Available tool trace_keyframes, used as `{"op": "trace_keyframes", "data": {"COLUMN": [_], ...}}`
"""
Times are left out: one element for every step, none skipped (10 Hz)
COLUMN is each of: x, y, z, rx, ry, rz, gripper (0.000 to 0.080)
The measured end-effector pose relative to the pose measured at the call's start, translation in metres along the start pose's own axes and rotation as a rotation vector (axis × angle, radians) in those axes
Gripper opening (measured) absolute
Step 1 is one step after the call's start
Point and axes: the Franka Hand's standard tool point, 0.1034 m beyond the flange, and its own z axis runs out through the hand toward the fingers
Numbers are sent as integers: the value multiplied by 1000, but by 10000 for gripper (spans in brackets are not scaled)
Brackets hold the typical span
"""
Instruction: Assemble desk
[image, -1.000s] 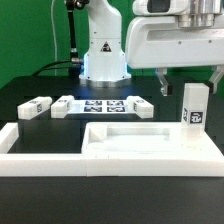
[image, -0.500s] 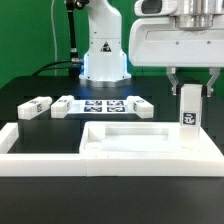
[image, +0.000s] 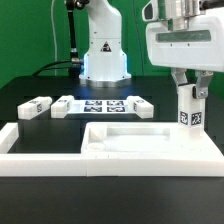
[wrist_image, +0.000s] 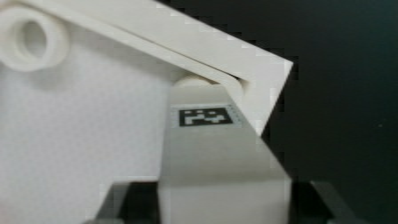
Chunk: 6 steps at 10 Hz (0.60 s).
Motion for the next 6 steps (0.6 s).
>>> {"op": "trace_keyframes", "data": {"x": [0,-1,-2,-2,-2,-4], "y": [0,-1,-1,-1,-1,0], "z": [0,1,1,1,0,-4], "rx": [0,1,-2,-1,-3,-17], "ry": [0,-1,-1,-1,2,4], "rz": [35,164,187,164,94,-98], "gripper": [294,294,294,391,391,567]}}
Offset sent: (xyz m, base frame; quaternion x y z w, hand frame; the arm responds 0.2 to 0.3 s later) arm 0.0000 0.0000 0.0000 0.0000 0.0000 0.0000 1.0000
